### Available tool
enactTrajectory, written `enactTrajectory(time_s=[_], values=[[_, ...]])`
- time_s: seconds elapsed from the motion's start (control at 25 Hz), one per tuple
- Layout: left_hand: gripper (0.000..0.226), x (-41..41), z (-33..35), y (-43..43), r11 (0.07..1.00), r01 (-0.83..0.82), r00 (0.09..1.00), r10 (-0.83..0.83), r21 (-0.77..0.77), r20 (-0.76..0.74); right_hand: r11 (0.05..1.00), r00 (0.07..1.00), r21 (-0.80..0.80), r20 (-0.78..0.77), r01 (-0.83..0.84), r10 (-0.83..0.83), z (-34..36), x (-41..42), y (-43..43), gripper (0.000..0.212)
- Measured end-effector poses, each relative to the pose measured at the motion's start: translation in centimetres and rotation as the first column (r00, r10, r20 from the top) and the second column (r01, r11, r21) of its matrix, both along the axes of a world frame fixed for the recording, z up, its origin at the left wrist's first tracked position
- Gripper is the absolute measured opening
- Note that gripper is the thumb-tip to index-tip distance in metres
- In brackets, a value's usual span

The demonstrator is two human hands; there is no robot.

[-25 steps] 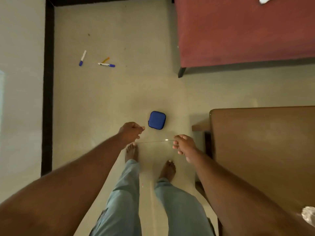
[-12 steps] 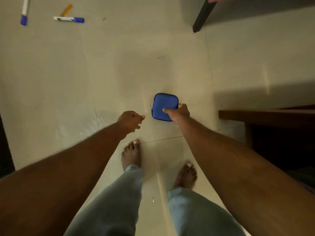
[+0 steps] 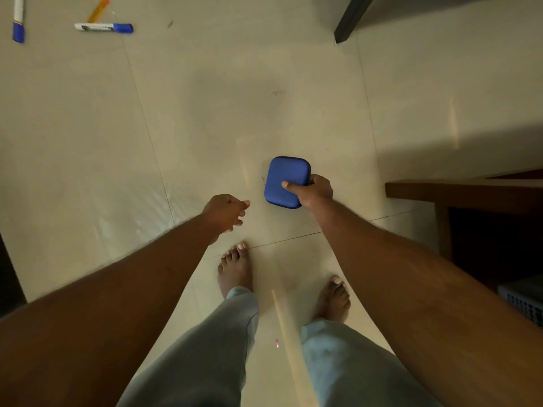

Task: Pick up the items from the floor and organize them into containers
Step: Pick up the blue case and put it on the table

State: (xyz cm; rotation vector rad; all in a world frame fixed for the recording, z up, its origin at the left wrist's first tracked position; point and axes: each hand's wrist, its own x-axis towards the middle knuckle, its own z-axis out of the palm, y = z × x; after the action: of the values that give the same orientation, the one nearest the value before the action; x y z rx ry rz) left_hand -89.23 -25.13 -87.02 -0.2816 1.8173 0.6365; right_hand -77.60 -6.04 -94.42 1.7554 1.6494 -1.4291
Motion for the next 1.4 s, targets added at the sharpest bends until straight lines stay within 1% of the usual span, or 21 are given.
enactTrajectory(time_s=[0.08, 0.16, 0.24, 0.36, 0.4, 0.44, 0.52, 0.56, 0.6, 0.68, 0.72, 0.76, 0.8, 0.88, 0.92, 1.0, 1.08, 1.2, 1.24, 1.32, 1.4], values=[[0.034, 0.2, 2.4, 0.7, 1.000, -0.003, 1.000, 0.003, 0.014, 0.009, 0.999, 0.998, 0.007, -0.044, 0.039, -0.039, 2.5, 0.1, -0.2, 0.041], [0.035, 0.6, 6.0, 1.5, 1.000, 0.012, 1.000, -0.013, 0.020, 0.012, 0.996, 0.992, 0.029, -0.100, 0.082, -0.079, 6.8, 0.3, 0.1, 0.041], [0.035, 0.6, 10.9, 2.6, 0.999, 0.031, 0.999, -0.031, 0.019, 0.009, 0.994, 0.980, 0.015, -0.169, 0.108, -0.104, 12.7, 0.7, 0.7, 0.037], [0.029, 0.3, 19.8, 4.8, 0.995, 0.073, 0.997, -0.073, 0.069, -0.006, 0.984, 0.954, -0.096, -0.248, 0.148, -0.168, 23.9, 2.0, 1.8, 0.033], [0.025, 0.2, 22.9, 5.8, 0.993, 0.083, 0.997, -0.082, 0.089, -0.010, 0.980, 0.946, -0.119, -0.263, 0.162, -0.189, 27.4, 2.6, 2.1, 0.035], [0.023, 0.2, 25.9, 6.9, 0.990, 0.099, 0.995, -0.099, 0.102, -0.010, 0.978, 0.939, -0.109, -0.278, 0.179, -0.203, 30.9, 3.5, 2.7, 0.041], [0.022, 0.6, 31.1, 9.2, 0.984, 0.139, 0.990, -0.139, 0.115, -0.006, 0.969, 0.916, -0.122, -0.317, 0.216, -0.245, 35.8, 5.8, 3.8, 0.050], [0.020, 1.0, 33.9, 10.7, 0.980, 0.158, 0.987, -0.159, 0.121, 0.000, 0.954, 0.888, -0.148, -0.350, 0.261, -0.297, 39.3, 7.3, 4.4, 0.049], [0.018, 1.5, 36.3, 12.1, 0.977, 0.167, 0.986, -0.169, 0.133, 0.004, 0.937, 0.856, -0.172, -0.382, 0.303, -0.348, 42.9, 8.7, 4.9, 0.042], [0.011, 3.1, 41.0, 15.3, 0.963, 0.201, 0.979, -0.204, 0.182, -0.002, 0.913, 0.812, -0.199, -0.418, 0.356, -0.408, 48.8, 12.3, 6.1, 0.022], [0.008, 4.4, 43.4, 16.5, 0.953, 0.218, 0.976, -0.217, 0.211, -0.027, 0.898, 0.789, -0.201, -0.430, 0.391, -0.439, 50.9, 14.6, 6.6, 0.019], [0.009, 6.0, 45.4, 17.7, 0.939, 0.248, 0.969, -0.242, 0.238, -0.054, 0.886, 0.770, -0.187, -0.441, 0.424, -0.462, 53.0, 17.1, 7.2, 0.023], [0.013, 7.7, 46.9, 18.5, 0.927, 0.274, 0.962, -0.264, 0.255, -0.073, 0.871, 0.752, -0.177, -0.445, 0.458, -0.485, 54.1, 19.4, 7.7, 0.031], [0.021, 12.4, 49.3, 20.0, 0.910, 0.344, 0.939, -0.330, 0.233, -0.097, 0.832, 0.716, -0.147, -0.442, 0.536, -0.540, 56.2, 25.0, 9.2, 0.052], [0.023, 15.1, 50.0, 20.7, 0.900, 0.374, 0.927, -0.359, 0.223, -0.105, 0.815, 0.710, -0.118, -0.433, 0.567, -0.556, 56.9, 28.1, 10.2, 0.057], [0.024, 20.8, 50.8, 21.9, 0.889, 0.410, 0.912, -0.396, 0.205, -0.105, 0.801, 0.706, -0.075, -0.429, 0.594, -0.564, 57.8, 34.2, 12.7, 0.058], [0.020, 26.0, 51.1, 22.9, 0.900, 0.392, 0.920, -0.380, 0.191, -0.097, 0.807, 0.710, -0.077, -0.433, 0.585, -0.556, 58.1, 39.2, 15.8, 0.056], [0.012, 33.8, 50.5, 24.3, 0.927, 0.333, 0.943, -0.321, 0.176, -0.090, 0.837, 0.762, -0.024, -0.399, 0.547, -0.510, 57.6, 45.3, 21.3, 0.045], [0.010, 36.1, 50.1, 24.9, 0.931, 0.326, 0.945, -0.315, 0.166, -0.090, 0.853, 0.789, -0.005, -0.377, 0.522, -0.486, 57.4, 46.8, 23.4, 0.046], [0.008, 39.7, 49.3, 26.2, 0.929, 0.335, 0.941, -0.325, 0.157, -0.090, 0.898, 0.861, 0.056, -0.314, 0.437, -0.400, 56.6, 49.4, 27.6, 0.056], [0.012, 42.4, 48.2, 28.0, 0.926, 0.336, 0.942, -0.326, 0.174, -0.084, 0.931, 0.913, 0.101, -0.260, 0.350, -0.315, 55.9, 51.1, 31.8, 0.061]])
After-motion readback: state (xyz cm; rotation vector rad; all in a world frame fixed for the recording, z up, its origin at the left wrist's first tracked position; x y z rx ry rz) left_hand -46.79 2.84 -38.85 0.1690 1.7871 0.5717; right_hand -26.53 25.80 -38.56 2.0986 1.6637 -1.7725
